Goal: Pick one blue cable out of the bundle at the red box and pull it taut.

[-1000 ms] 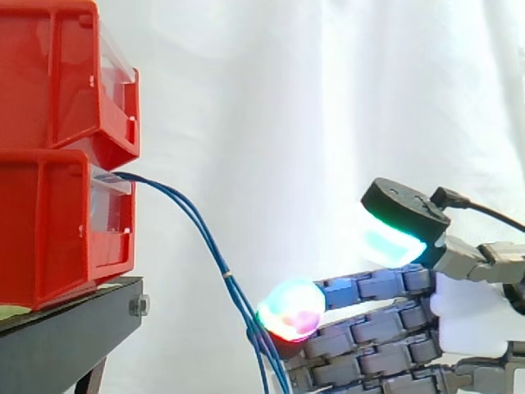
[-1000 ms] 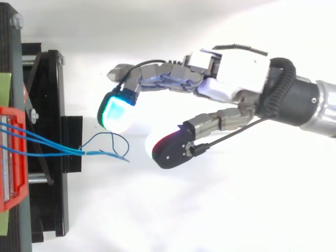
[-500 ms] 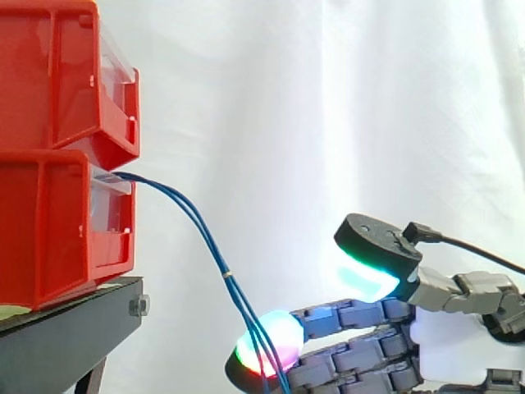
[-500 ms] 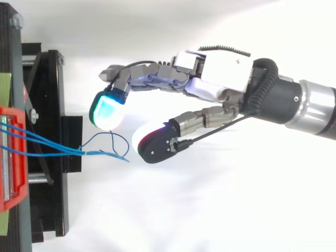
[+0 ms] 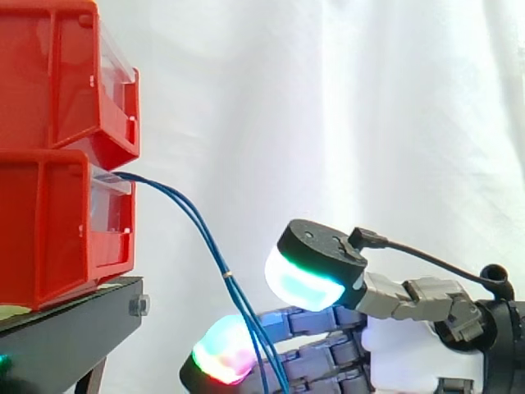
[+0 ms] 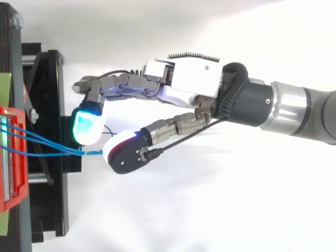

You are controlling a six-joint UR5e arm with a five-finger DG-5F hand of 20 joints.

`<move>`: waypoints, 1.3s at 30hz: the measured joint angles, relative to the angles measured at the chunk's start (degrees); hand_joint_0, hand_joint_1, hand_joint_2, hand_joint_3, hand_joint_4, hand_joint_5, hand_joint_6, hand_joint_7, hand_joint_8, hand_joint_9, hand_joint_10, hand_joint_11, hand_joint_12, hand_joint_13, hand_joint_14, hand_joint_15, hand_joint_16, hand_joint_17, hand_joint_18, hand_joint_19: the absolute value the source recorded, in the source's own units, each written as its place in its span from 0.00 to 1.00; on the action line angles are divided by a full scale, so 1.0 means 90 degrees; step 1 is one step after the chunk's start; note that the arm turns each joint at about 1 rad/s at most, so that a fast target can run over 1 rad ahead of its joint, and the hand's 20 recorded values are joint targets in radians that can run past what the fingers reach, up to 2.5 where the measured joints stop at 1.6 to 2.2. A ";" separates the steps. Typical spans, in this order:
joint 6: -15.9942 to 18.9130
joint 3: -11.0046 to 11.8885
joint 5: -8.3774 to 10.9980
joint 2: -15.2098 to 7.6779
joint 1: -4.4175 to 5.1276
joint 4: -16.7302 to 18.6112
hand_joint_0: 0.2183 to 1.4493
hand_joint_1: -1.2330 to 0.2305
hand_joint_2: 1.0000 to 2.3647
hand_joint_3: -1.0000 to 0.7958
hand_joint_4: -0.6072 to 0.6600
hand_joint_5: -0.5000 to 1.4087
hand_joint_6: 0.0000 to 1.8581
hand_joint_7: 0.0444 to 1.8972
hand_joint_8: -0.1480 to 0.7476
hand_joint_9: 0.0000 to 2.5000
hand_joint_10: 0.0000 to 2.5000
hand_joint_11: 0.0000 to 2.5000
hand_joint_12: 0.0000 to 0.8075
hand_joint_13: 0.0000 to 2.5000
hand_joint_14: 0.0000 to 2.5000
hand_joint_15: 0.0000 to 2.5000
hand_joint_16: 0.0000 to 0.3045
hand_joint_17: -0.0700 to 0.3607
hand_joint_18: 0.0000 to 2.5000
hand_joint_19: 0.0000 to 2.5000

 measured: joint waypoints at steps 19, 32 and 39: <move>-0.1049 0.0310 -0.0282 -0.0021 0.0033 0.0199 0.32 0.29 0.01 0.34 0.67 0.19 0.31 0.66 0.50 0.04 0.00 0.00 0.50 0.03 0.00 0.00 0.20 0.48 0.08 0.07; -0.1053 0.0310 -0.0288 -0.0021 -0.0001 0.0244 0.31 0.32 0.01 0.46 0.65 0.16 0.44 0.55 0.52 0.06 0.00 0.01 0.50 0.05 0.00 0.01 0.20 0.48 0.10 0.08; -0.1048 0.0321 -0.0279 -0.0021 -0.0006 0.0248 0.32 0.32 0.02 0.51 0.63 0.16 0.46 0.54 0.53 0.07 0.00 0.01 0.50 0.05 0.00 0.00 0.20 0.48 0.11 0.07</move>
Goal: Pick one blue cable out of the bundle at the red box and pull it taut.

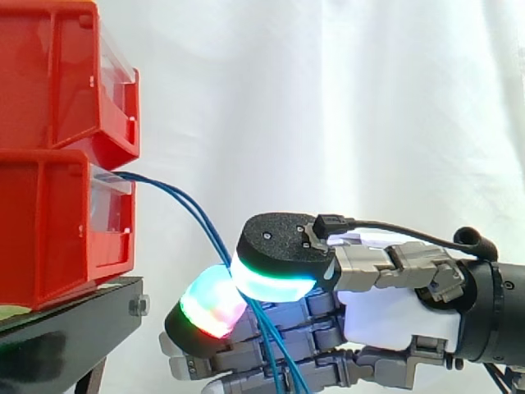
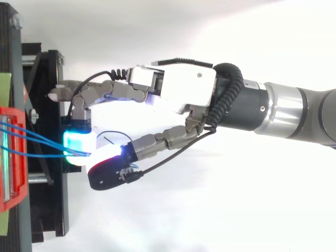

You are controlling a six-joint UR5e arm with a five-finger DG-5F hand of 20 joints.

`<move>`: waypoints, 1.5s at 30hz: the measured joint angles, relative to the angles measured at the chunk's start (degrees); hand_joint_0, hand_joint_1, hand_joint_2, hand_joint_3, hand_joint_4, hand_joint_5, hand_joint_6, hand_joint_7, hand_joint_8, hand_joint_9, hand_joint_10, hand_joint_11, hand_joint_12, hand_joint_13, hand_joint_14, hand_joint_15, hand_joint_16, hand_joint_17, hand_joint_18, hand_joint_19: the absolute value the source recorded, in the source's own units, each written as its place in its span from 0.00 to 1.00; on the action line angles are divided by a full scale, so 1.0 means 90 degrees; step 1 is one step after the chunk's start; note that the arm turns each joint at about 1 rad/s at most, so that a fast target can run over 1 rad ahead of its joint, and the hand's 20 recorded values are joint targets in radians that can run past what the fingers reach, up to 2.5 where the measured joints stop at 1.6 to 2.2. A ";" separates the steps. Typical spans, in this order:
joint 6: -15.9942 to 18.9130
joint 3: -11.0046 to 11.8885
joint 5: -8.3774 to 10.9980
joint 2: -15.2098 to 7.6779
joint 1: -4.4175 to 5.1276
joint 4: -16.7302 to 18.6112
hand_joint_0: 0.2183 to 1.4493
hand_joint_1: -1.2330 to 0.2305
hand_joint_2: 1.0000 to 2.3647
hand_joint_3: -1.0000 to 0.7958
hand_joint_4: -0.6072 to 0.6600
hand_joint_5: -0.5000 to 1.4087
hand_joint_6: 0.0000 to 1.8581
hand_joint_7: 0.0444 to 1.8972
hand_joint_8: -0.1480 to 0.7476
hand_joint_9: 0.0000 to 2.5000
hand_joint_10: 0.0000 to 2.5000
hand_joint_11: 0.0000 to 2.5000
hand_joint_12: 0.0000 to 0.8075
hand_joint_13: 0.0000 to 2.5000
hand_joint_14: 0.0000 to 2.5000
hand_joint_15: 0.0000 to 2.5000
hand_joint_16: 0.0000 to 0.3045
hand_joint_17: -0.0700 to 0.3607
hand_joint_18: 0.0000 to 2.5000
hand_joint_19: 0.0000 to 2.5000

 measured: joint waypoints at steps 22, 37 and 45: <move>0.0316 0.0509 -0.0055 0.0026 0.0012 -0.1043 0.41 0.21 0.01 0.39 0.65 0.15 0.47 0.51 0.53 0.09 0.00 0.03 0.51 0.08 0.00 0.00 0.20 0.49 0.15 0.05; 0.0706 0.0529 -0.0046 0.0158 0.0066 -0.1459 0.34 0.24 0.01 0.38 0.65 0.15 0.46 0.52 0.53 0.08 0.00 0.03 0.50 0.07 0.00 0.00 0.20 0.49 0.14 0.07; 0.0710 0.0531 -0.0029 0.0408 0.0069 -0.1958 0.33 0.26 0.01 0.40 0.64 0.16 0.46 0.55 0.53 0.09 0.00 0.03 0.51 0.07 0.00 0.00 0.20 0.49 0.14 0.07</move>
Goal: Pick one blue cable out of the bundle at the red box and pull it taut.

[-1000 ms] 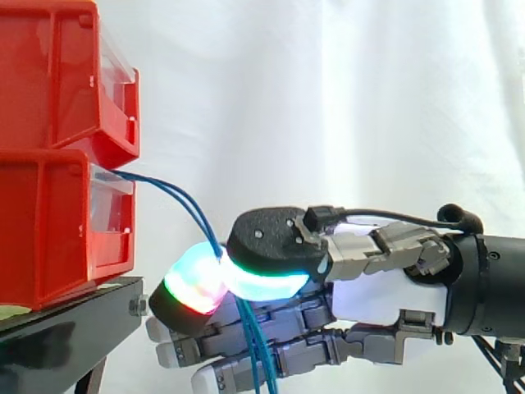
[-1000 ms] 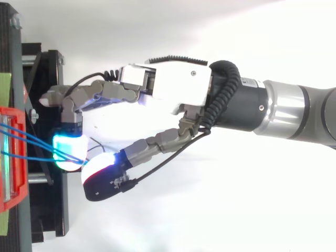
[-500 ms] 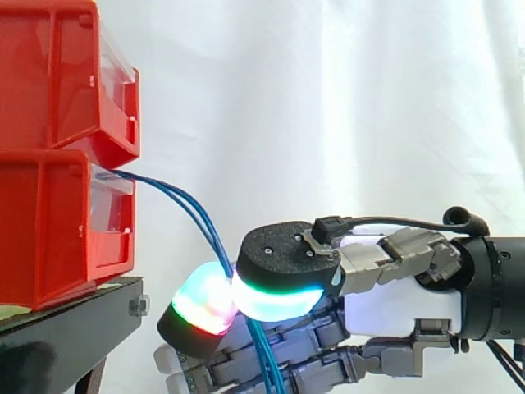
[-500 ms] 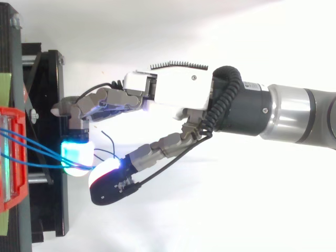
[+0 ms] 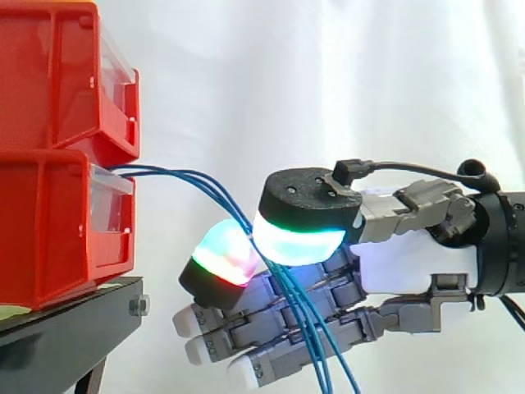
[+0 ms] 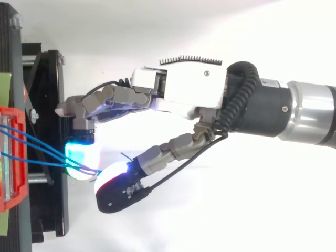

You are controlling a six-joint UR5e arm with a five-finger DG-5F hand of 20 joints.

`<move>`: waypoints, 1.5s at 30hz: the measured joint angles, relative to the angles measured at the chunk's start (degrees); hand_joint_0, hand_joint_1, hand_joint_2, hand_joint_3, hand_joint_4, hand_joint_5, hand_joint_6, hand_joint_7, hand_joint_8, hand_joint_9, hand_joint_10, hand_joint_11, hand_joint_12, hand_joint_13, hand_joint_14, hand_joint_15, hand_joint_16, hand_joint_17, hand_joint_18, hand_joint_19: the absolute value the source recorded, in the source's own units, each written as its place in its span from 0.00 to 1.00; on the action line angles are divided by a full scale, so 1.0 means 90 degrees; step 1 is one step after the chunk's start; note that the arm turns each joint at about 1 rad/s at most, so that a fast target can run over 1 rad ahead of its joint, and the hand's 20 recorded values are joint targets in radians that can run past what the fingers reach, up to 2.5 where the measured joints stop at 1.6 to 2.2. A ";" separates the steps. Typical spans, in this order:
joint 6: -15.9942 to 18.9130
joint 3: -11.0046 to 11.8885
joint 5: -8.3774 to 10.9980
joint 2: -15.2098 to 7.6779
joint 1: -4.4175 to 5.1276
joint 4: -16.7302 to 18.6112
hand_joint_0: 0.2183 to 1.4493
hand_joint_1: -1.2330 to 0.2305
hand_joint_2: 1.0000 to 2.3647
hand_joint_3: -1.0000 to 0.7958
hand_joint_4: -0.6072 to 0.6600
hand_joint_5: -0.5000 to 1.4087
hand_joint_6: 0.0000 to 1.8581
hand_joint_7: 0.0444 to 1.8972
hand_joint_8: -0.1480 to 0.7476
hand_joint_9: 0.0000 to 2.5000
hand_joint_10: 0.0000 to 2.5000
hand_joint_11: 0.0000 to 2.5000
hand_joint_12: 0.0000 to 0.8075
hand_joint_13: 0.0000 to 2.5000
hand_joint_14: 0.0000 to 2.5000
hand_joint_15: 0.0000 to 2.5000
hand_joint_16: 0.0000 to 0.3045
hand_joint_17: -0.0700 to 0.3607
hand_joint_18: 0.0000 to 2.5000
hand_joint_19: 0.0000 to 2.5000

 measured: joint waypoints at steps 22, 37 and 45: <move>0.0218 0.0000 -0.0023 0.0156 0.0000 -0.0723 0.40 0.22 0.00 0.28 0.64 0.16 0.46 0.53 0.53 0.08 0.00 0.02 0.50 0.07 0.00 0.00 0.20 0.48 0.15 0.06; 0.0358 0.0001 -0.0028 0.0158 0.0000 -0.0775 0.33 0.28 0.00 0.31 0.66 0.17 0.46 0.58 0.56 0.13 0.00 0.03 0.52 0.10 0.00 0.00 0.20 0.49 0.17 0.07; 0.0373 0.0005 -0.0033 0.0158 0.0001 -0.0776 0.30 0.31 0.01 0.36 0.68 0.18 0.46 0.60 0.57 0.15 0.00 0.04 0.52 0.11 0.00 0.01 0.21 0.49 0.18 0.08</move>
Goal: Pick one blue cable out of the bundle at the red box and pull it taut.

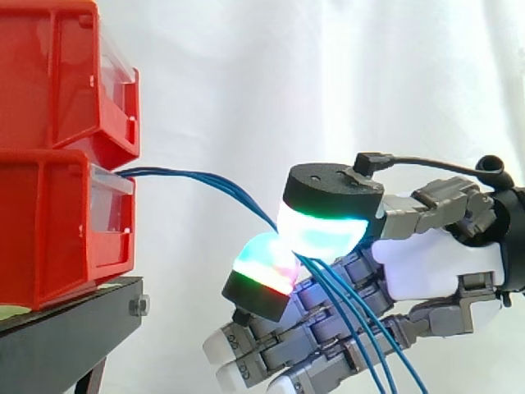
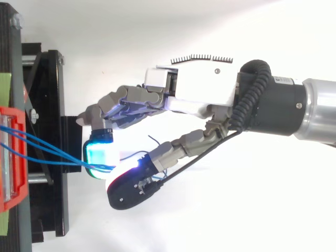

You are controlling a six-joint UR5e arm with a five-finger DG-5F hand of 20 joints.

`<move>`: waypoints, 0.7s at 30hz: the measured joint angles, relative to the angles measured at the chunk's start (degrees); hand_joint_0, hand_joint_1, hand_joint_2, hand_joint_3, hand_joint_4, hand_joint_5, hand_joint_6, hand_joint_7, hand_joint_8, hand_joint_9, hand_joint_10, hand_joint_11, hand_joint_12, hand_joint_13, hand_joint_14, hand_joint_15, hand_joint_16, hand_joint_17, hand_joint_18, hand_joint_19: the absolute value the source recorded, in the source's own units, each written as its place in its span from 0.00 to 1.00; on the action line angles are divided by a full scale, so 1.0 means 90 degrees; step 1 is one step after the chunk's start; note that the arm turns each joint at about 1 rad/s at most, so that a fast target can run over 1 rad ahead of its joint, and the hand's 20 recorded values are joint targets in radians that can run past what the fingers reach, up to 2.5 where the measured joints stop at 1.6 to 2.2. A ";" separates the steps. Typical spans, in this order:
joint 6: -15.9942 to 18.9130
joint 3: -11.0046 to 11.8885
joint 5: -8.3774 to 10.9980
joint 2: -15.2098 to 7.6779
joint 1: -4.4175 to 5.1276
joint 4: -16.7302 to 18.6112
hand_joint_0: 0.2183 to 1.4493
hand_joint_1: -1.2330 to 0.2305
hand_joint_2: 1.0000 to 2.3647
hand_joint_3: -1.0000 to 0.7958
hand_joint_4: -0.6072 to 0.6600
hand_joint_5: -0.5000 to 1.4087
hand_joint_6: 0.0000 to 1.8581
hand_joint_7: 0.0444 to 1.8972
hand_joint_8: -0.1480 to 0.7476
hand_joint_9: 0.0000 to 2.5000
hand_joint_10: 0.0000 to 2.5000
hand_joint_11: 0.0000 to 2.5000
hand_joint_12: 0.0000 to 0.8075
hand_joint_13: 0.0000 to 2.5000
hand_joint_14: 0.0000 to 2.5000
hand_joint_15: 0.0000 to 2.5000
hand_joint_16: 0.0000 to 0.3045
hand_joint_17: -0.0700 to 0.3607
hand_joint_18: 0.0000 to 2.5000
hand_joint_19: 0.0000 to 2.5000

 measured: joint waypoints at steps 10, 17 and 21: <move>0.0001 0.0004 0.0003 0.0000 0.0000 0.0000 0.35 0.24 0.01 0.40 0.61 0.17 0.47 0.62 0.57 0.15 0.00 0.05 0.52 0.12 0.00 0.01 0.21 0.49 0.19 0.07; 0.0001 0.0003 0.0009 0.0000 0.0000 0.0000 0.41 0.18 0.00 0.28 0.65 0.16 0.48 0.59 0.56 0.14 0.00 0.05 0.52 0.11 0.00 0.00 0.21 0.49 0.19 0.05; 0.0014 0.0003 0.0006 0.0000 0.0000 0.0000 0.37 0.19 0.00 0.28 0.65 0.16 0.48 0.57 0.55 0.13 0.00 0.06 0.52 0.11 0.00 0.00 0.21 0.49 0.19 0.06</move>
